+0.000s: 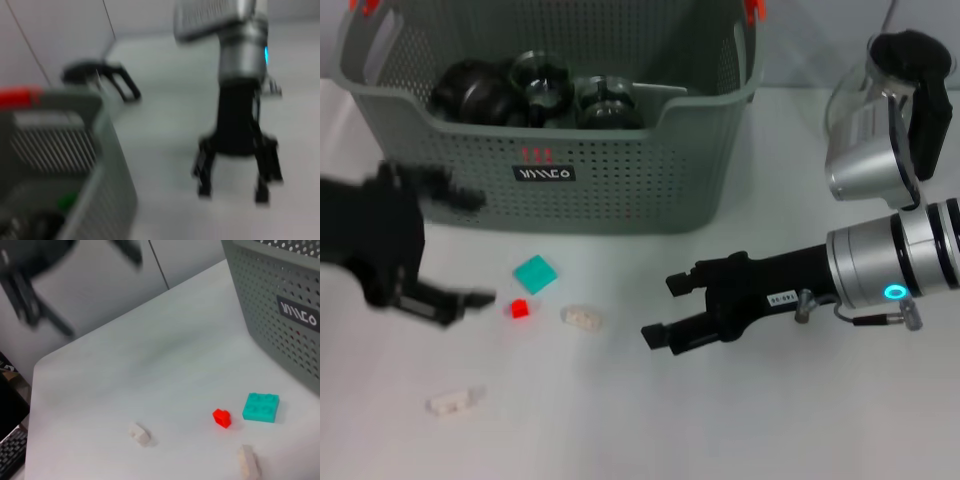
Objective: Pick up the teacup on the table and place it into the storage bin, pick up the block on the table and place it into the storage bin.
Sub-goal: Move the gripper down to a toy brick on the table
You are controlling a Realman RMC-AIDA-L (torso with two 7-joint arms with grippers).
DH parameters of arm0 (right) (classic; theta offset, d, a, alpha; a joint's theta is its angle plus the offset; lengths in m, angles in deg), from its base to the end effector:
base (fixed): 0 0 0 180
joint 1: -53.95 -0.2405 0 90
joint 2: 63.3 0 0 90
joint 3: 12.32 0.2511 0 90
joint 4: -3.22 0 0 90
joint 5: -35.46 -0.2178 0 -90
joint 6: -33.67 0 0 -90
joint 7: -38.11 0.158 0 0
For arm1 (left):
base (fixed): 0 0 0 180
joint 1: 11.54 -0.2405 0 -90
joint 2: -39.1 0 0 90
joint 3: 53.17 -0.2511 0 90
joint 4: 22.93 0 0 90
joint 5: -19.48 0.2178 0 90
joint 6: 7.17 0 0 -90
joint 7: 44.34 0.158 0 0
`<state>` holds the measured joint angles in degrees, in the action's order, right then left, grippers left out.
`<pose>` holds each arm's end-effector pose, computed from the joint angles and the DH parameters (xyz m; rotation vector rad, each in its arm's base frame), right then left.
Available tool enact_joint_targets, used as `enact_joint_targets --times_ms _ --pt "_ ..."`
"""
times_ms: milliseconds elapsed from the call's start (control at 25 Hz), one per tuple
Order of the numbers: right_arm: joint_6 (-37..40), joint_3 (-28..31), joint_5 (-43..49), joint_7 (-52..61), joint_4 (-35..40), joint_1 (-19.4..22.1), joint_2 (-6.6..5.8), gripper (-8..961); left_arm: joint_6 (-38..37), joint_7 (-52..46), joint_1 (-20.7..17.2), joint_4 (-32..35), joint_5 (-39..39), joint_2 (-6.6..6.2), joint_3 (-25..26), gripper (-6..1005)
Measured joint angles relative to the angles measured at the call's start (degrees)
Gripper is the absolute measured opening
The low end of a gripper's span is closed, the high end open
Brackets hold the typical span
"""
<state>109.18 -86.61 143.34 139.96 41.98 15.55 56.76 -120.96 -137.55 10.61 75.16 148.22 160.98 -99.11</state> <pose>0.1857 0.3504 -0.0926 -3.0200 0.7594 0.3409 -0.1931 0.2915 0.1008 -2.8350 -0.0398 0.0380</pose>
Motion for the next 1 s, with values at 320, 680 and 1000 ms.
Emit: enact_joint_targets --times_ms 320,680,1000 --pt "-0.1 0.2 0.0 0.1 -0.1 0.0 0.0 944 3.1 0.4 -0.2 -4.4 14.0 1.66 -6.7 908" --pt "0.1 0.8 -0.1 0.2 -0.1 -0.4 0.09 941 11.5 -2.2 -0.3 -12.4 25.7 2.58 -16.4 894" --pt "0.3 1.5 0.0 0.3 -0.1 -0.4 0.09 941 15.8 -5.5 0.9 -18.1 30.0 2.58 -20.2 882"
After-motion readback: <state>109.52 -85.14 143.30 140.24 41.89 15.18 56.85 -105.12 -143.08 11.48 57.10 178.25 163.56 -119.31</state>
